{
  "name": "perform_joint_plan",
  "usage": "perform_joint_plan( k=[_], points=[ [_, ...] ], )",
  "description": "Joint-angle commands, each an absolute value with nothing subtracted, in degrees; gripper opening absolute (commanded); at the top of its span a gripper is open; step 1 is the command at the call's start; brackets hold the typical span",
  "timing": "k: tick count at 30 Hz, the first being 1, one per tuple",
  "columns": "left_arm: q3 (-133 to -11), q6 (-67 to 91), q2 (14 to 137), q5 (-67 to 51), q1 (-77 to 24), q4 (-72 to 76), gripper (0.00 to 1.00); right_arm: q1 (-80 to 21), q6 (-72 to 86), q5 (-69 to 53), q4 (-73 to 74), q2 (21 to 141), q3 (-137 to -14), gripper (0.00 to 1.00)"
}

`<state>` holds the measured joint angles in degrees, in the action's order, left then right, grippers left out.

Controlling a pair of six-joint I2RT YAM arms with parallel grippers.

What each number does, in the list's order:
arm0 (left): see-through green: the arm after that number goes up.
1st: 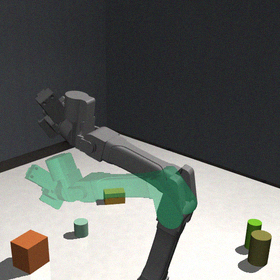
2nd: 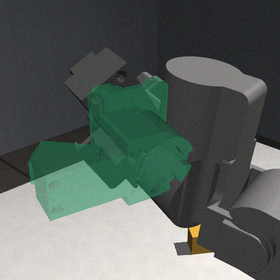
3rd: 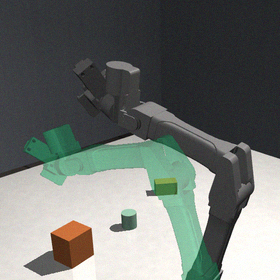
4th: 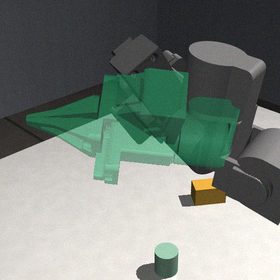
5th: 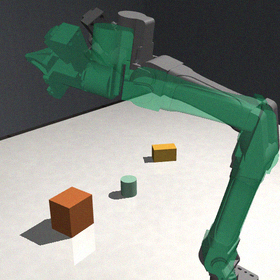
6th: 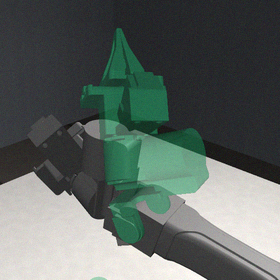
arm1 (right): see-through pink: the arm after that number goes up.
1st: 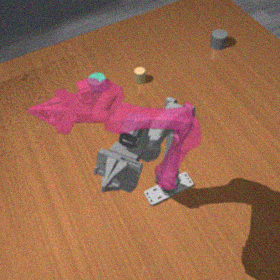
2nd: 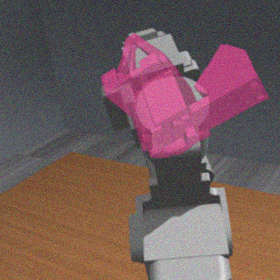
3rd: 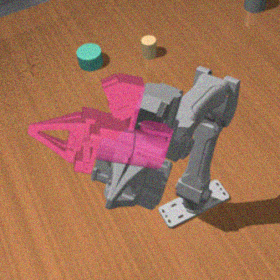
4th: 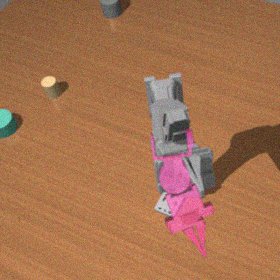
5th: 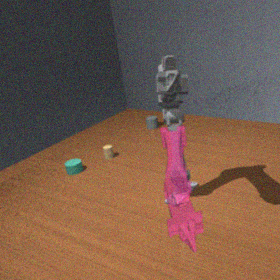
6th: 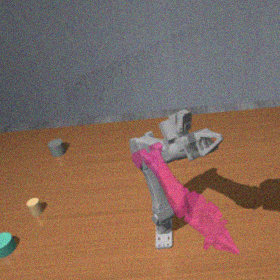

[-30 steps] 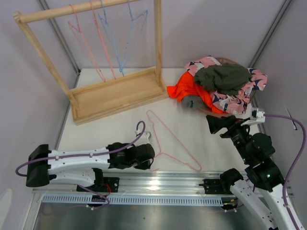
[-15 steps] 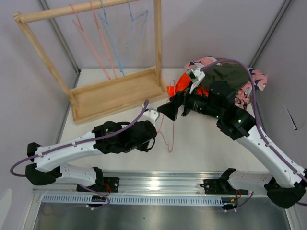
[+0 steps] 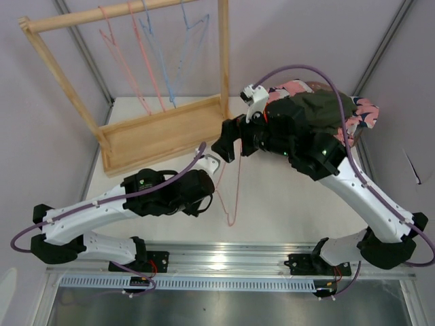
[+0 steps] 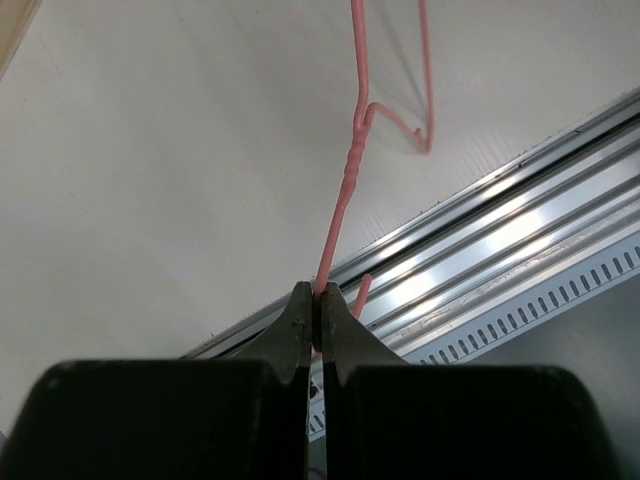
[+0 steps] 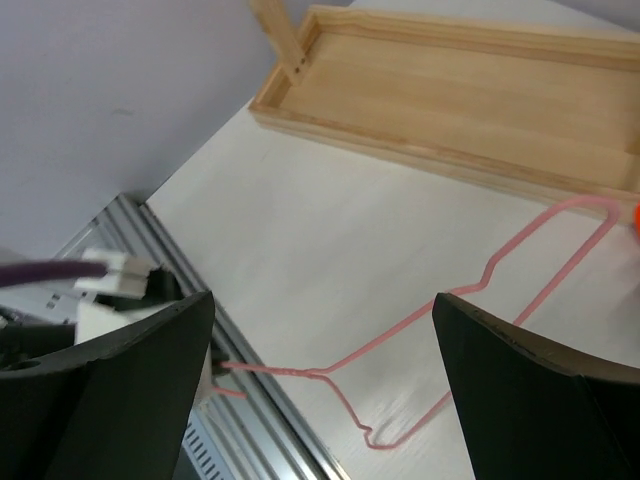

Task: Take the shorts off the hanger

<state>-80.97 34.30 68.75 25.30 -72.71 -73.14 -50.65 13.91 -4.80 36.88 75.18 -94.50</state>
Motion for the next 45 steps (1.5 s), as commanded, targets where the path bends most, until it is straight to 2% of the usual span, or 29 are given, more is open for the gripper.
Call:
perform_joint_plan(
  k=[1,7,18,20,21,22,25,34,36,37,39,40,45],
  points=[
    [-85.86,31.12,66.71,24.88,-72.51,-74.10,0.00,-51.59,12.56,5.69,55.17,81.36,-106.42,0.99],
    [-89.56,29.80,66.88,24.00,-72.60,-75.41,0.00,-53.35,15.38,16.06,68.27,92.00,-116.01,0.99],
    [-91.14,29.18,65.22,23.90,-72.95,-76.46,0.00,-53.53,17.23,15.21,66.01,96.41,-115.31,0.98],
    [-90.97,29.09,64.60,24.69,-72.95,-76.99,0.00,-53.52,17.14,14.24,65.39,96.77,-114.53,0.79],
    [-90.97,29.18,64.60,25.05,-72.95,-77.17,0.00,-53.53,17.14,13.89,65.30,96.85,-114.35,0.65],
    [-90.97,29.27,64.43,25.66,-72.95,-77.34,0.00,-53.53,16.96,13.19,65.04,97.03,-114.00,0.33],
    [-90.35,29.27,64.16,25.58,-72.95,-77.08,0.00,-53.53,17.14,12.75,64.34,97.12,-112.33,0.00],
    [-88.51,29.18,62.93,26.46,-72.86,-76.55,0.00,-53.53,18.28,13.09,59.51,94.49,-105.38,0.00],
    [-87.89,29.00,62.75,26.19,-72.86,-75.51,0.14,-53.26,18.63,15.02,58.45,93.43,-105.12,0.00],
    [-87.37,28.92,62.58,26.19,-72.77,-75.06,0.26,-52.91,18.81,15.38,56.88,92.99,-104.94,0.00],
    [-86.93,29.18,62.14,26.98,-72.86,-74.10,0.91,-50.90,19.60,16.52,54.77,91.33,-104.77,0.00],
    [-86.58,29.27,61.88,27.42,-72.77,-73.83,0.99,-49.76,19.95,16.70,52.06,90.71,-104.59,0.00],
    [-86.48,29.97,58.98,29.00,-72.86,-72.77,0.99,-40.02,21.27,22.31,43.79,85.89,-107.31,0.00]
  ],
)
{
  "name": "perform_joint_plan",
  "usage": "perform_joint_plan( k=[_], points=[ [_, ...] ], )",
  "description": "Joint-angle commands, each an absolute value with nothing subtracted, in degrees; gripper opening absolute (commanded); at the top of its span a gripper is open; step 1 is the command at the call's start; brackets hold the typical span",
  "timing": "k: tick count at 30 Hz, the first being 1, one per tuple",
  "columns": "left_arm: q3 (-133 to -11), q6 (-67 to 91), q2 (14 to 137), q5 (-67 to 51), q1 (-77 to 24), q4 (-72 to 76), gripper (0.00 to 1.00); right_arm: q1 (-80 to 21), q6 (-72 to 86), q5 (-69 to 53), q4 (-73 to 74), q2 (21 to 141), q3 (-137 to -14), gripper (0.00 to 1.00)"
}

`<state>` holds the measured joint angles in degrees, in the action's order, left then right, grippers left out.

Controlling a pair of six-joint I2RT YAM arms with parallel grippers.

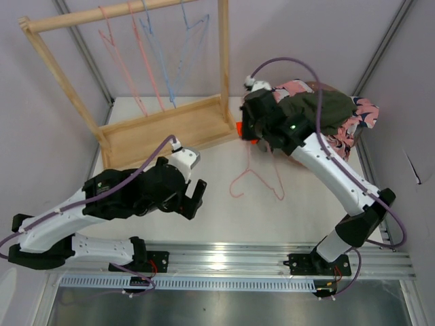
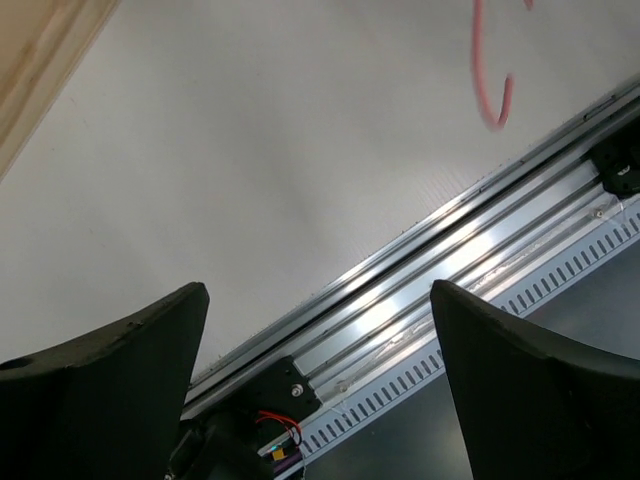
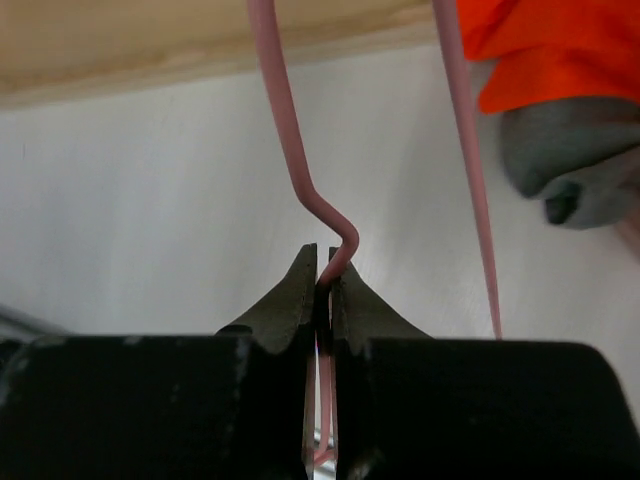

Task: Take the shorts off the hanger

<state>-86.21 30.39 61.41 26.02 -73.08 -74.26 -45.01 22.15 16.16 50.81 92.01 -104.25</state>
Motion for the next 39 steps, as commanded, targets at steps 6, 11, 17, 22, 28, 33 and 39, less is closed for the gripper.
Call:
perform_joint_plan(
  k=[6,11,17,22,28,33,39],
  points=[
    [-85.96,29.88,52.83,30.94,-72.86,-72.33,0.99,-32.00,19.79,28.46,29.13,85.86,-115.83,0.00],
    [-82.71,29.53,49.49,31.38,-72.77,-69.88,0.99,-31.99,16.53,38.39,12.51,89.38,-118.47,0.00],
    [-77.87,26.28,48.07,33.55,-72.77,-63.11,0.99,-32.60,14.96,44.11,-3.40,98.50,-127.34,0.00],
    [-77.00,22.42,48.96,32.35,-69.97,-53.28,0.99,-33.22,12.57,50.62,-16.34,107.91,-134.89,0.00],
    [-72.17,20.21,51.24,16.76,-51.70,-42.20,0.99,-36.38,4.57,53.96,-31.45,119.78,-150.46,0.00],
    [-65.41,21.00,52.47,8.88,-47.29,-39.46,0.99,-36.04,11.50,56.51,-38.30,120.76,-150.23,0.00],
    [-57.84,21.62,46.69,5.27,-47.29,-38.23,0.99,-35.60,25.65,58.62,-42.10,124.18,-151.68,0.00]
  ],
)
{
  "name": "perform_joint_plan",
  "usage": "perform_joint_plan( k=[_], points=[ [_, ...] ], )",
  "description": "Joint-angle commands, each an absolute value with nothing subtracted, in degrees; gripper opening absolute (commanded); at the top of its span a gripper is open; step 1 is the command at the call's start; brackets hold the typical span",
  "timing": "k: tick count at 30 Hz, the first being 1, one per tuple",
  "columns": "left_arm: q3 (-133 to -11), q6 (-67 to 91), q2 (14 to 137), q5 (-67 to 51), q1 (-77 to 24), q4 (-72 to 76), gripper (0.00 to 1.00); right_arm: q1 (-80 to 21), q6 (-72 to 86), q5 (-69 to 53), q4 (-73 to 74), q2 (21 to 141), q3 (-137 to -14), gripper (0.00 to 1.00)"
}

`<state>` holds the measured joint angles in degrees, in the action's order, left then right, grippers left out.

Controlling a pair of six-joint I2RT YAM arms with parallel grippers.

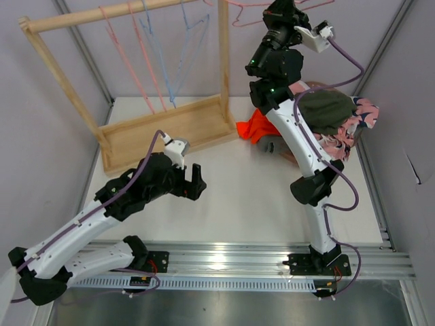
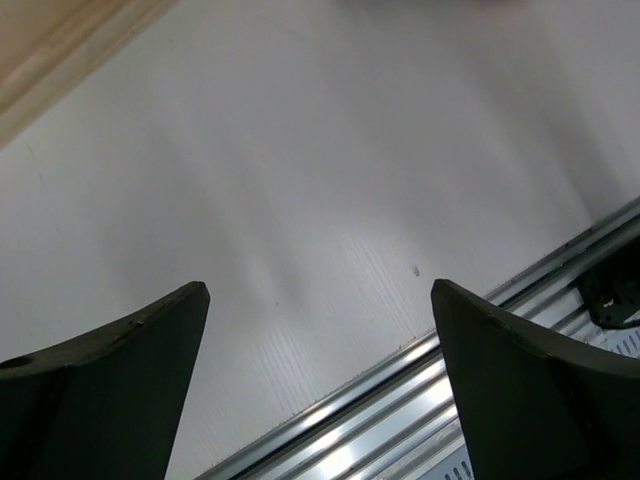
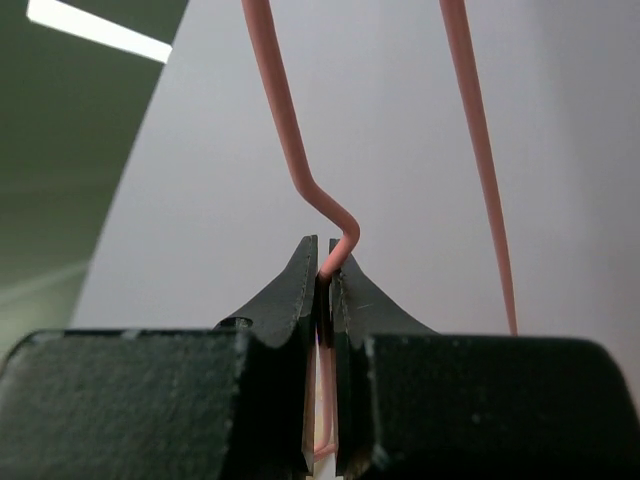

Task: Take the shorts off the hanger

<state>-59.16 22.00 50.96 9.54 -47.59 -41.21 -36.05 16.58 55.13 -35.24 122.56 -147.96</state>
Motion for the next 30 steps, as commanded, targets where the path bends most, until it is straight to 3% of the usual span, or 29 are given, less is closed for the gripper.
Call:
perform_joint_plan(
  k=[1,5,19,22,25,30],
  points=[
    [-57.22,21.62,45.97,5.01,-47.29,-38.58,0.99,-35.42,26.80,58.97,-41.75,125.23,-154.83,0.00],
    [-56.43,21.88,42.98,3.08,-47.29,-40.34,0.99,-33.76,34.42,62.14,-39.83,126.56,-153.64,0.00],
    [-53.96,23.38,37.71,0.44,-47.37,-43.51,0.99,-32.78,36.31,65.48,-36.30,132.45,-154.96,0.00],
    [-55.10,22.24,38.49,4.11,-47.29,-42.02,0.99,-35.67,23.11,65.13,-42.78,131.67,-152.85,0.00],
    [-60.89,21.10,42.61,8.33,-47.29,-39.47,0.99,-39.19,5.27,64.52,-61.88,127.38,-145.31,0.00],
    [-70.65,20.65,51.93,8.97,-45.88,-33.24,0.99,-42.09,-5.62,60.83,-72.24,116.48,-130.20,0.00]
  ],
)
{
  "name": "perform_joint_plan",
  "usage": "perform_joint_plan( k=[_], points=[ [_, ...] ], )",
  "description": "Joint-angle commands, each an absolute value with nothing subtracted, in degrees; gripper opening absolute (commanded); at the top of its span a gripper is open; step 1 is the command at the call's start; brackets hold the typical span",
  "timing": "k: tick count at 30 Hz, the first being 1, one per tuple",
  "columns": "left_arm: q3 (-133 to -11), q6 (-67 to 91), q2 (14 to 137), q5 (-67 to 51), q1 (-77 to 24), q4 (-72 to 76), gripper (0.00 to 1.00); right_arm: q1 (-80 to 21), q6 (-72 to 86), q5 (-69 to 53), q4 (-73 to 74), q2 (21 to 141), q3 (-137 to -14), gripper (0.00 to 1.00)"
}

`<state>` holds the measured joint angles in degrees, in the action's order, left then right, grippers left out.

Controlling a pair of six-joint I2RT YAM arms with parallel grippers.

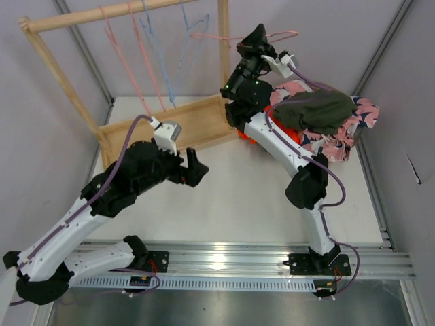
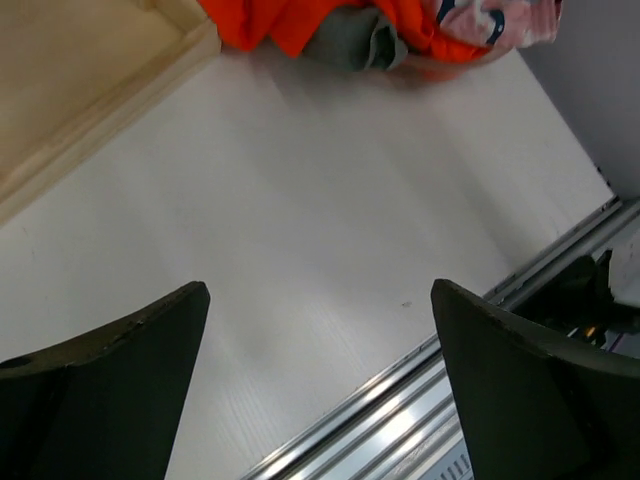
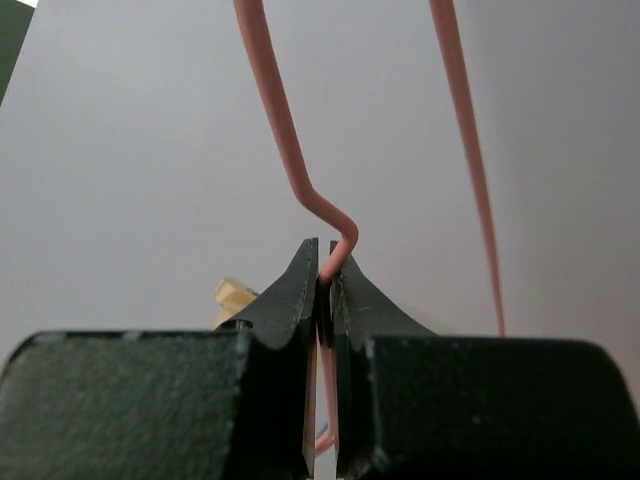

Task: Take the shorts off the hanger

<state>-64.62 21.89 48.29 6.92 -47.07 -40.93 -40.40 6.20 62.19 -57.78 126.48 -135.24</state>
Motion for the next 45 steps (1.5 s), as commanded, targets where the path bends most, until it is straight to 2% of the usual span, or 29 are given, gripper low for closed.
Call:
perform_joint_plan(
  k=[1,8,13,15,18,25,31,39,45],
  points=[
    [-75.80,21.18,55.08,8.36,-45.01,-32.35,0.99,-42.53,-6.15,60.39,-74.60,114.11,-123.21,0.00],
    [-92.36,23.63,70.56,4.50,-40.35,-24.97,0.99,-46.58,-9.94,57.57,-83.41,89.96,-93.28,0.00],
    [-90.88,41.28,78.74,-10.70,-32.36,-9.89,0.97,-46.76,-5.11,57.57,-79.99,79.73,-81.14,0.00],
    [-90.35,48.30,81.47,-13.96,-32.34,-5.39,0.95,-46.85,-3.35,57.31,-79.11,77.01,-77.36,0.00],
    [-89.21,53.68,81.30,-13.80,-34.36,2.35,0.96,-47.02,-3.34,55.64,-79.10,75.50,-74.19,0.00],
    [-92.02,62.48,78.41,-17.76,-34.19,5.36,0.98,-47.02,-6.58,48.78,-80.59,76.20,-70.40,0.00],
    [-93.95,60.73,73.13,-11.34,-34.54,-1.75,0.99,-46.85,-9.14,47.20,-81.83,78.40,-70.05,0.00],
    [-94.22,62.57,78.22,-11.42,-34.37,-3.16,0.98,-49.83,-7.21,45.88,-83.05,80.94,-70.40,0.00],
    [-93.34,66.00,79.02,-12.92,-34.72,-5.26,0.98,-50.80,-11.76,43.25,-84.37,83.66,-73.82,0.00]
  ],
)
